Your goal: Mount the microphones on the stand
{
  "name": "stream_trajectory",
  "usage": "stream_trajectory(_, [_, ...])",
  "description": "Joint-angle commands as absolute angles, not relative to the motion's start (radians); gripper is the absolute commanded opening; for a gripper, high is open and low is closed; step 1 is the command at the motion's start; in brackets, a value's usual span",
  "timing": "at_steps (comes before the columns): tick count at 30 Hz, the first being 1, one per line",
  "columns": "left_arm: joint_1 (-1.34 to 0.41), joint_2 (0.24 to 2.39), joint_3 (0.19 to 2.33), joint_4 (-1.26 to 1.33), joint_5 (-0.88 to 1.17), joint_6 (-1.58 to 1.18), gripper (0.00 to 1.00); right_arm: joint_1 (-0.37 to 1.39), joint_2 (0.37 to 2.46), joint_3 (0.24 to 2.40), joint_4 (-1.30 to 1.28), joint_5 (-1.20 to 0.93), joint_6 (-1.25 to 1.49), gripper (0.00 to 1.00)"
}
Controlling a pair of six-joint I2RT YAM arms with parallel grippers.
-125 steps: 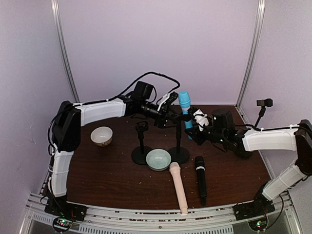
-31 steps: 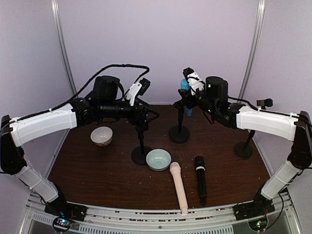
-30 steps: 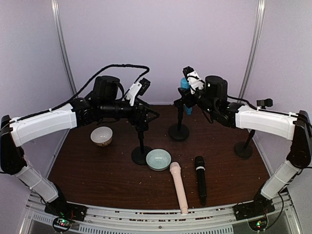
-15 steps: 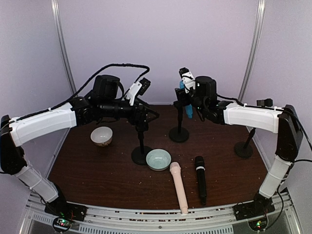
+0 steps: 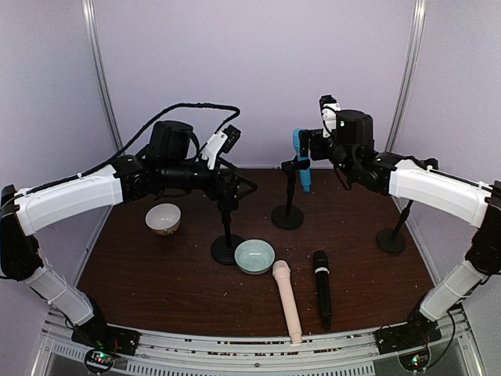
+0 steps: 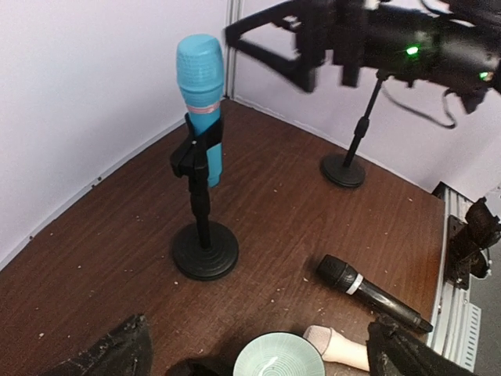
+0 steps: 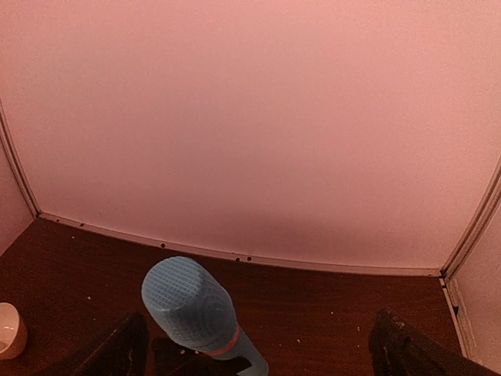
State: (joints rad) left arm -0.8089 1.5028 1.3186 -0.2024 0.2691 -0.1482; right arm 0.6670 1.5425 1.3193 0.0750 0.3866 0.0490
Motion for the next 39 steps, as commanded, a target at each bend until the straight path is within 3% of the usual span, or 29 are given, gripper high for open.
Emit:
stream_trajectory(1, [-0.813, 1.484, 1.368, -0.259, 0.090, -0.178, 0.98, 0.666, 1.404, 1.266, -0.185, 0.397, 0.220, 1.00])
stream_trajectory(5, [-0.804, 1.535, 1.470, -0.403, 0.037, -0.138, 0.98, 0.688, 1.251, 1.076, -0.208, 0.268, 0.235, 1.00])
stream_trajectory(9, [-0.802, 1.476, 1.386, -0.303, 0.002, -0.096, 0.98, 0.736, 1.152, 0.909, -0.244, 0.045, 0.282, 0.99])
stream_trajectory(14, [-0.802, 1.451, 1.331, -0.249, -0.092, -0.083, 0.98, 0.913, 1.178, 0.819, -0.317, -0.016, 0.373, 0.78])
stream_trajectory(24, [-0.801, 1.593, 1.495, -0.462, -0.175, -0.150, 0.98, 1.204, 1.424, 0.959, -0.566, 0.034, 0.574, 0.79])
stream_trajectory(31, [-0.805, 1.501, 1.395, -0.324, -0.198, -0.067, 0.98, 1.250, 1.597, 1.050, -0.669, 0.070, 0.669, 0.77])
stream_trajectory(39, [-0.806, 1.544, 1.456, -0.404, -0.213, -0.090, 0.98, 1.251, 1.730, 1.132, -0.732, 0.064, 0.655, 0.71])
